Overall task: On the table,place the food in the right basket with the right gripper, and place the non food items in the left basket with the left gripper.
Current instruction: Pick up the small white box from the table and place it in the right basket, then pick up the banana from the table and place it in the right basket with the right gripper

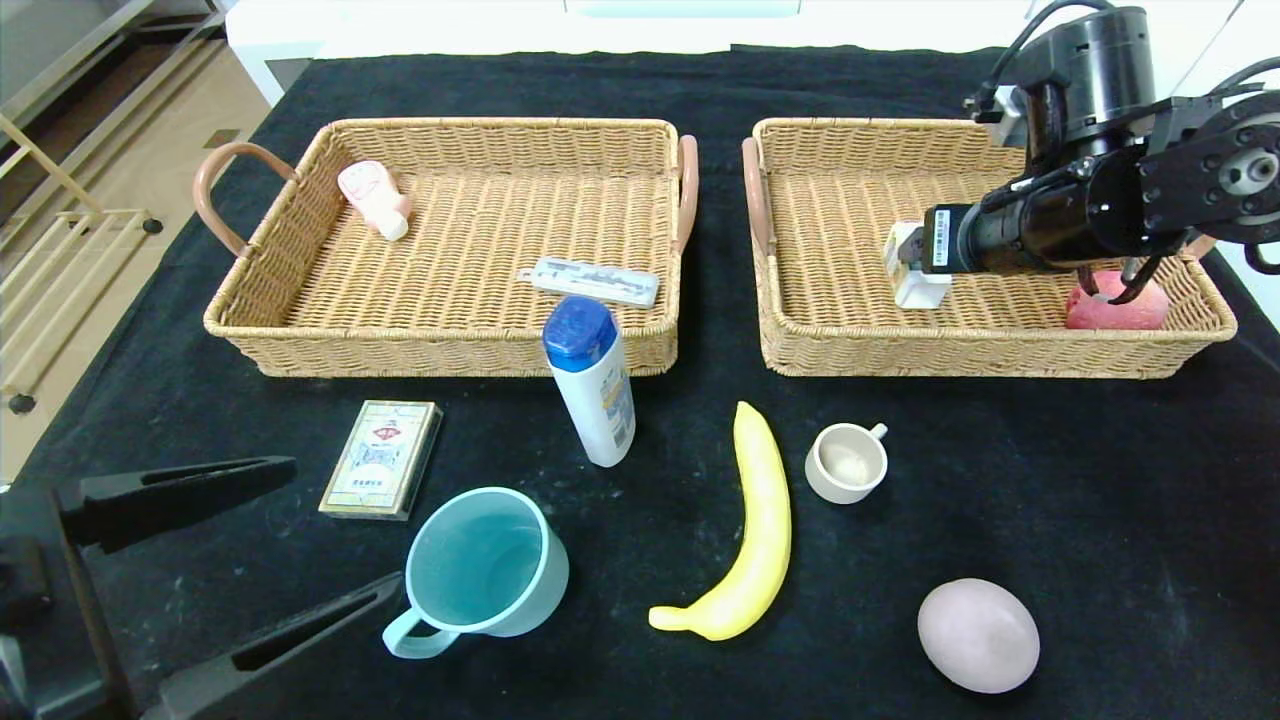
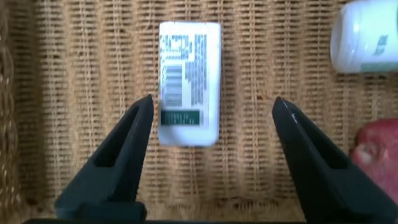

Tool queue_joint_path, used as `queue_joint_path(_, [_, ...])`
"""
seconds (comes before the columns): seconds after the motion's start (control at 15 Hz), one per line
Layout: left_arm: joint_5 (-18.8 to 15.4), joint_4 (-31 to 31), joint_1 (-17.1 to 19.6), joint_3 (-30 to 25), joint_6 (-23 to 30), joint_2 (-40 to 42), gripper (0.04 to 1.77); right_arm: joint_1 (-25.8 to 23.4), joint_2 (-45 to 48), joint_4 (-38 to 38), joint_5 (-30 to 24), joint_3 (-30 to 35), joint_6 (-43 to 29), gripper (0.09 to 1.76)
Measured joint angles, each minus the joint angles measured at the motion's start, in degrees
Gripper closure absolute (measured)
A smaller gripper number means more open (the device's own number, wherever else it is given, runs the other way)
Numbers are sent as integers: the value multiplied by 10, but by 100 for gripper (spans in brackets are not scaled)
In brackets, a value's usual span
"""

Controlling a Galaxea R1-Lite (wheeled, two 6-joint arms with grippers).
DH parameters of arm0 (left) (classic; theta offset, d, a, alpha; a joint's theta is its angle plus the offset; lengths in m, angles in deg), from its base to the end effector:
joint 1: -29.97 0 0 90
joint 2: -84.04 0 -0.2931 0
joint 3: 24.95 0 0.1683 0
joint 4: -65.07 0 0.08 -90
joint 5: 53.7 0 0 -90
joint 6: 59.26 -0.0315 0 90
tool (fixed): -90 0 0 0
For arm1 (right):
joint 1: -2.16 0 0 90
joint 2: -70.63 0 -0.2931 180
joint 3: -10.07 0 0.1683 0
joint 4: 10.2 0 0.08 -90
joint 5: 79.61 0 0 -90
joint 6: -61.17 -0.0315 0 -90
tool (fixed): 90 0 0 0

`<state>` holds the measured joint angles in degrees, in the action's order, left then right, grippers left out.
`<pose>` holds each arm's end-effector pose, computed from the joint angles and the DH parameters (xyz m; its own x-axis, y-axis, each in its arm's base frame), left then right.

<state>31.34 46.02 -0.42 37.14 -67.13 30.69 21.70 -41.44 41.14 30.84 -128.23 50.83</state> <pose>0.0857 -0.0534 0.2408 0.8018 -0.5704 -0.1783 0.5931 0.7963 0.1194 0.3432 0.1101 0.2995 0.9164 -0.0455 -0.3976 0.0568 0.9982 0.0167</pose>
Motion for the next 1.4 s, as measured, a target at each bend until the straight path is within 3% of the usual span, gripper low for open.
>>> queue_joint_path(0.2, [0, 1, 8, 0, -7, 0, 9, 18, 38, 38, 0, 19, -4, 34])
queue_joint_path(0.53, [-1, 1, 11, -3, -13, 0, 9, 74, 149, 95, 4, 135, -34, 25])
queue_joint_path(0.87, [-1, 0, 10, -13, -35, -3, 9, 141, 238, 199, 10, 211, -148, 20])
queue_joint_path(1.4, [-1, 1, 11, -13, -35, -4, 9, 212, 261, 204, 8, 358, -248, 16])
